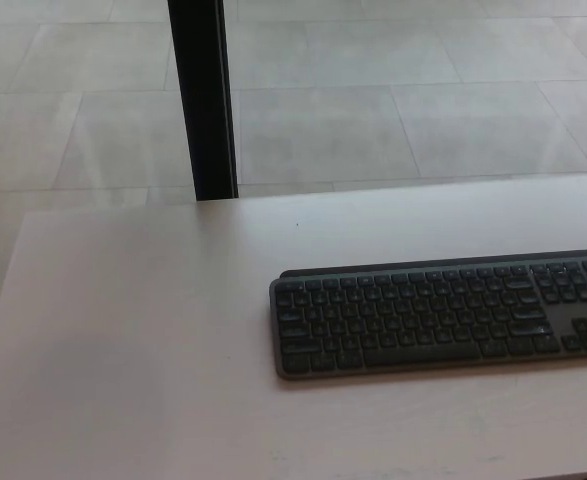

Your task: The robot uses its right fingers to click on the space key of the black keyboard placed on the center of the white desk.

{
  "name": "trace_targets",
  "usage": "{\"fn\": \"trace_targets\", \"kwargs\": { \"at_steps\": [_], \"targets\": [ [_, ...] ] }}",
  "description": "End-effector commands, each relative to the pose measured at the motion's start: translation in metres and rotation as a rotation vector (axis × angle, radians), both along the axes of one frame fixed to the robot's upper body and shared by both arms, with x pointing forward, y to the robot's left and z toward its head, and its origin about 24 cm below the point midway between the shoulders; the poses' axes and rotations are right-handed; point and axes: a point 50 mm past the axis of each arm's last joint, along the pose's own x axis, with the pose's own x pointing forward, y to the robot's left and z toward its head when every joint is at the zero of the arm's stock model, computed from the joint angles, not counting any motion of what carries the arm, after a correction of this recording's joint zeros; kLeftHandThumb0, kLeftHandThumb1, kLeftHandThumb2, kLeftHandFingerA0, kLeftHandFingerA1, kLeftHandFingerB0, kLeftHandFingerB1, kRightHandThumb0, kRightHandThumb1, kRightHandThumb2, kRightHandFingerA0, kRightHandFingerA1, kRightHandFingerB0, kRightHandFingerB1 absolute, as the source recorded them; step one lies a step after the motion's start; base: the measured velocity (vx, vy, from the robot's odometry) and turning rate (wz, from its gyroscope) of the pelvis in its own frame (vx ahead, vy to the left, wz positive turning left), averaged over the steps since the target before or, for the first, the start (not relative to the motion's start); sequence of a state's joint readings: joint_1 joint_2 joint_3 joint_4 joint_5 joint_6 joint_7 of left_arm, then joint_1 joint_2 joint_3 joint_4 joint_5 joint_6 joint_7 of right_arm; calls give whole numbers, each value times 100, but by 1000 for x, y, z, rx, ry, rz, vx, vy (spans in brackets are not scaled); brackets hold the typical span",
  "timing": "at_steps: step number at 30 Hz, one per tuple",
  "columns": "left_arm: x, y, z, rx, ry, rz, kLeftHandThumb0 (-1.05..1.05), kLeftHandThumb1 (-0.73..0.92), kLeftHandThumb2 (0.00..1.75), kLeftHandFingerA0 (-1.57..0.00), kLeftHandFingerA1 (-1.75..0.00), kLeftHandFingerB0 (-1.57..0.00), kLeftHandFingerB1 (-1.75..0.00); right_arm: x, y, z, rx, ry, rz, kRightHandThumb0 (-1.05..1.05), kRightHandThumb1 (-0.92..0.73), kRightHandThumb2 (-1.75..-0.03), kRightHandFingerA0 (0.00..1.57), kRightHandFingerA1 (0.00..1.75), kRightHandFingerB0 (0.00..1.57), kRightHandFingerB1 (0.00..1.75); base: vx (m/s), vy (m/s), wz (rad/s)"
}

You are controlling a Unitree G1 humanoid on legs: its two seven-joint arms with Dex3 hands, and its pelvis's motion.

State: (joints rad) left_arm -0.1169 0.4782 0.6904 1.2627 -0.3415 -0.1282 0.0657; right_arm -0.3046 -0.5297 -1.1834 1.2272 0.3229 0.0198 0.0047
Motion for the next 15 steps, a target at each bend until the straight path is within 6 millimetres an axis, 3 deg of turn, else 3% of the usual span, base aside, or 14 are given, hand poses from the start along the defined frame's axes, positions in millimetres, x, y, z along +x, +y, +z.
{"fn": "trace_targets", "kwargs": {
  "at_steps": [1, 2, 3, 7, 8, 11, 15],
  "targets": [
    [-2, 7, 7, 21, -32, 20, -52, 64, 59, -77, -73, -69, -58, -3, 2, -4, 21, -7, -33, -43, -50, -78, 102, 103, 85, 104, 0, 0, 0],
    [-3, 7, 6, 22, -20, 13, -52, 65, 59, -75, -69, -68, -57, -5, 2, -5, 20, -1, -30, -45, -40, -96, 103, 102, 90, 98, 0, 0, 0],
    [-7, 7, 5, 28, -2, 12, -52, 64, 59, -79, -70, -71, -58, -9, 2, -7, 20, 10, -29, -43, -50, -75, 107, 102, 85, 101, 0, 0, 0],
    [-8, 7, 5, 25, 3, 13, -52, 64, 59, -76, -68, -67, -56, -9, 3, -8, 25, 4, -32, -41, -50, -74, 103, 102, 79, 98, 0, 0, 0],
    [-7, 7, 5, 12, -18, 29, -51, 63, 59, -75, -69, -65, -55, -8, 3, -8, 18, 19, -36, -43, -47, -75, 114, 101, 86, 99, 0, 0, 0],
    [-7, 6, 4, 13, -14, 27, -52, 64, 59, -74, -67, -66, -55, -8, 3, -7, 17, 14, -28, -42, -47, -73, 118, 100, 97, 107, 0, 0, 0],
    [-7, 6, 4, 16, -11, 29, -52, 63, 59, -77, -69, -69, -57, -6, 3, -6, 14, 10, -24, -42, -48, -73, 111, 101, 90, 101, 0, 0, 0]
  ]
}}
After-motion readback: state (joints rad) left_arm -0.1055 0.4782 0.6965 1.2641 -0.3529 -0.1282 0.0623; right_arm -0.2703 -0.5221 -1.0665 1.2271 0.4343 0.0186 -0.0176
